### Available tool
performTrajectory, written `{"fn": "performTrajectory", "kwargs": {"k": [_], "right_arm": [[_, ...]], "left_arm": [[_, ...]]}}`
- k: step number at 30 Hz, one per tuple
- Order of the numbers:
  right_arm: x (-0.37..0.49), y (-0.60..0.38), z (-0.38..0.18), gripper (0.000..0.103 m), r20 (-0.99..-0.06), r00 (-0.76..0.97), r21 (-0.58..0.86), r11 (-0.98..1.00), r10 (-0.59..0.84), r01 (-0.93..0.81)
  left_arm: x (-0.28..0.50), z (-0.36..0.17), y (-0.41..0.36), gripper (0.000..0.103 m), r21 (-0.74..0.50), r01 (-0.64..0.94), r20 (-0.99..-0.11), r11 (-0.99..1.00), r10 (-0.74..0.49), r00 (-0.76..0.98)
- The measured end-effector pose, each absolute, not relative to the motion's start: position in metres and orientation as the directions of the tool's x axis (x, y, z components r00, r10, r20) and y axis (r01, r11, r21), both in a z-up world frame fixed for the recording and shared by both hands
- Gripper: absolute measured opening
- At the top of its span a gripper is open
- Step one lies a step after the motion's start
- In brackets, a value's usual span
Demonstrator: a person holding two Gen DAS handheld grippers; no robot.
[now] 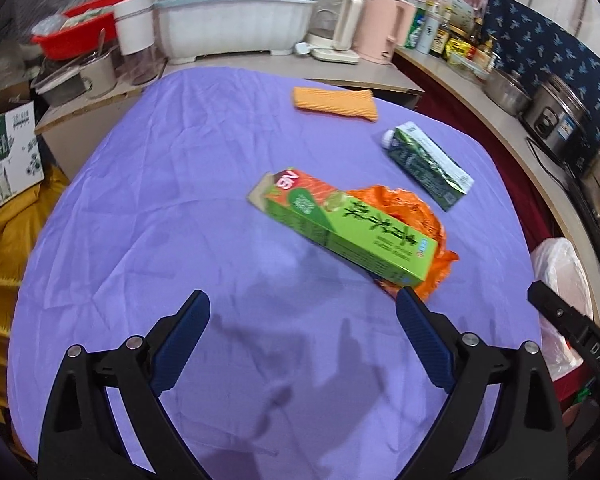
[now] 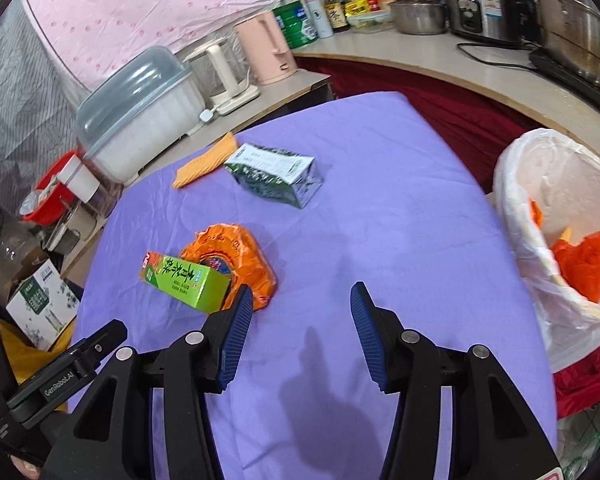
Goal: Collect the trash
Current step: 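Grasp the green NB box with the left tool while the right tool grasps the orange snack bag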
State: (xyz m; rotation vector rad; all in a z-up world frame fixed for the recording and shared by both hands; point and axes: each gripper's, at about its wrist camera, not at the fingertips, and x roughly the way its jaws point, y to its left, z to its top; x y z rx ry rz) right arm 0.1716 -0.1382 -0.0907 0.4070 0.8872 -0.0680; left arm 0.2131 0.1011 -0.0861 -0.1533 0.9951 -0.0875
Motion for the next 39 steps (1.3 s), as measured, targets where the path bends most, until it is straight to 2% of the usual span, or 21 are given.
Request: {"fn": "performTrajectory", "kwargs": {"k": [11,16,21,28,38,39], "right_arm": [[0.229,-0.104,-0.118,0.05,-0.786,0.597,0.325,0.929,0.161,0.177],[0.246,-0.101,-0.134,0.041,-0.799,0.576,0.326,0.93,0.176,0.169],[0.253,-0.098,-0.152,0.026,-0.814,0.542,0.342,0.927,0.211,0.154],[0.246,-0.095,-0.161,0.024,-0.811,0.536,0.361,0.922,0.237,0.139],[0.211,-0.089,-0.159,0.022,-0.806,0.53,0.375,0.92,0.262,0.115],[0.208,-0.09,-0.158,0.022,-0.806,0.532,0.374,0.92,0.259,0.119]], "left_arm": [[0.248,-0.097,0.115,0.09,-0.243,-0.038,-0.836,0.969,-0.189,0.515],[0.271,-0.1,0.104,0.09,-0.281,-0.056,-0.839,0.958,-0.217,0.5],[0.291,-0.111,0.09,0.09,-0.317,-0.094,-0.852,0.944,-0.239,0.466],[0.305,-0.135,0.076,0.089,-0.292,-0.119,-0.883,0.949,-0.22,0.415],[0.294,-0.135,0.056,0.089,-0.282,-0.057,-0.889,0.958,-0.239,0.39],[0.292,-0.137,0.053,0.086,-0.271,-0.041,-0.892,0.962,-0.235,0.386]]}}
